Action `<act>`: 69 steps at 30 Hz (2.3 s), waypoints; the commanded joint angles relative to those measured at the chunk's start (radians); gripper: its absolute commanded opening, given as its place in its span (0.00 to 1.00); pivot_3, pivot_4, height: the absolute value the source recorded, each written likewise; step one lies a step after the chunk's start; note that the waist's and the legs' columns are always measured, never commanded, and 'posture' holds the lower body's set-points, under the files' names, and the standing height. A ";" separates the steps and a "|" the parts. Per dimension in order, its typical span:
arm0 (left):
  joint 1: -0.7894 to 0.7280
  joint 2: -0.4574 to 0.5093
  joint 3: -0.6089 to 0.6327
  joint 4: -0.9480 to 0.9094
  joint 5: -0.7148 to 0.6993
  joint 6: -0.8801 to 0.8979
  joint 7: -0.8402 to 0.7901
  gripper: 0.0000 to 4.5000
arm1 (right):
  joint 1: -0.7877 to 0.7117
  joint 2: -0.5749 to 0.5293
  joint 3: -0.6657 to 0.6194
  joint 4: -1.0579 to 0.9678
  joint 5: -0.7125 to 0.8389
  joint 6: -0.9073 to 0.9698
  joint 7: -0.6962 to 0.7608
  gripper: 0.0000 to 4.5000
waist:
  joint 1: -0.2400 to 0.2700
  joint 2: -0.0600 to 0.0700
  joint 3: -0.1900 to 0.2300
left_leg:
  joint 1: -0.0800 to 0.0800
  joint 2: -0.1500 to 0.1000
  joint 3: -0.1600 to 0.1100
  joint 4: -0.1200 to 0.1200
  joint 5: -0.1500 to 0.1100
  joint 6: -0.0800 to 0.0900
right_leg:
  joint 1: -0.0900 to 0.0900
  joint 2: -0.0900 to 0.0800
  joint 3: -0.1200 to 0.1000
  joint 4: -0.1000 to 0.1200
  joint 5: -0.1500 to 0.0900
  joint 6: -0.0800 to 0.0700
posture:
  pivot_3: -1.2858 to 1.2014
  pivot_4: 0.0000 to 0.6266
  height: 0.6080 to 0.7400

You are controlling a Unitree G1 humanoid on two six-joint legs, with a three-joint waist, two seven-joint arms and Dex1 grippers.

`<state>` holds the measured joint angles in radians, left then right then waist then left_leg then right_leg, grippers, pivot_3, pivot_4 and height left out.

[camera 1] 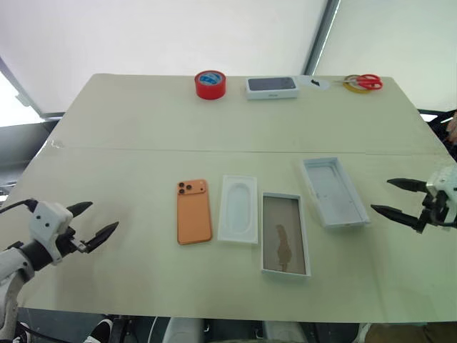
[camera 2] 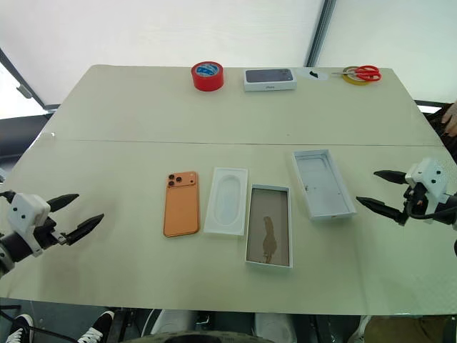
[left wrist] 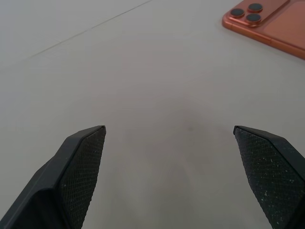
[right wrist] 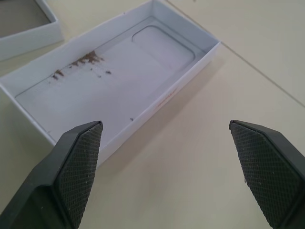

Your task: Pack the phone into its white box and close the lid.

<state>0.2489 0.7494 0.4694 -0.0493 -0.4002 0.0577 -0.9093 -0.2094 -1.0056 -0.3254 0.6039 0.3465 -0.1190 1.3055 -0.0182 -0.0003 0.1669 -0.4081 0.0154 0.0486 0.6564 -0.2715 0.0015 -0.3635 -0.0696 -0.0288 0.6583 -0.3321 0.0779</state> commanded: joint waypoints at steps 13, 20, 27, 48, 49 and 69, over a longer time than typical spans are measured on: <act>-0.027 0.035 0.018 -0.095 -0.036 0.035 -0.033 1.00 | 0.001 -0.047 -0.008 -0.029 -0.002 0.096 0.001 0.99 | 0.001 0.000 0.000 | 0.000 0.000 0.000 -0.001 0.000 0.000 | 0.000 0.000 0.000 0.000 0.000 0.000 | 0.52 0.24 1.00; -0.090 0.012 0.014 -0.054 0.006 -0.029 0.022 1.00 | -0.003 -0.046 -0.001 -0.047 -0.032 0.113 -0.029 0.99 | 0.001 0.001 0.000 | 0.000 0.000 0.000 -0.002 0.001 -0.001 | 0.000 0.000 0.000 0.000 0.000 0.000 | 0.52 0.24 1.00; -0.123 0.004 -0.027 -0.092 0.034 0.016 0.090 1.00 | -0.061 -0.027 -0.002 -0.114 -0.008 0.192 -0.070 0.99 | 0.001 0.001 0.000 | 0.000 0.000 0.001 -0.002 0.001 -0.001 | 0.000 0.000 0.000 0.000 0.000 0.000 | 0.52 0.24 1.00; -0.550 -0.247 -0.371 -0.289 -0.309 1.044 0.452 1.00 | -0.170 0.237 0.223 -0.517 0.017 0.323 -0.171 0.99 | 0.014 -0.002 0.001 | -0.001 0.000 -0.001 0.006 0.002 -0.002 | 0.002 0.004 0.000 0.005 0.000 0.001 | 0.52 0.24 1.00; -0.571 -0.269 -0.375 -0.276 -0.307 1.061 0.470 1.00 | -0.165 0.245 0.233 -0.522 0.014 0.319 -0.170 0.99 | 0.014 -0.003 0.000 | -0.001 0.000 -0.002 0.007 0.002 -0.002 | 0.002 0.004 0.000 0.005 0.000 0.002 | 0.52 0.24 1.00; -0.842 -0.511 -0.319 0.011 -0.344 1.396 0.633 1.00 | -0.125 0.256 0.273 -0.553 -0.014 0.286 -0.167 0.99 | 0.016 -0.003 0.000 | 0.000 0.000 -0.002 0.008 0.005 -0.008 | 0.004 0.006 -0.001 0.005 0.000 0.002 | 0.52 0.24 1.00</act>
<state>-0.5963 0.2277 0.1975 -0.0648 -0.7739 1.4343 -0.2782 -0.3281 -0.7573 -0.0439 0.0631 0.3281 0.1884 1.1445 -0.0019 -0.0035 0.1672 -0.4077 0.0151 0.0469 0.6646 -0.2663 -0.0065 -0.3600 -0.0639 -0.0293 0.6631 -0.3318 0.0798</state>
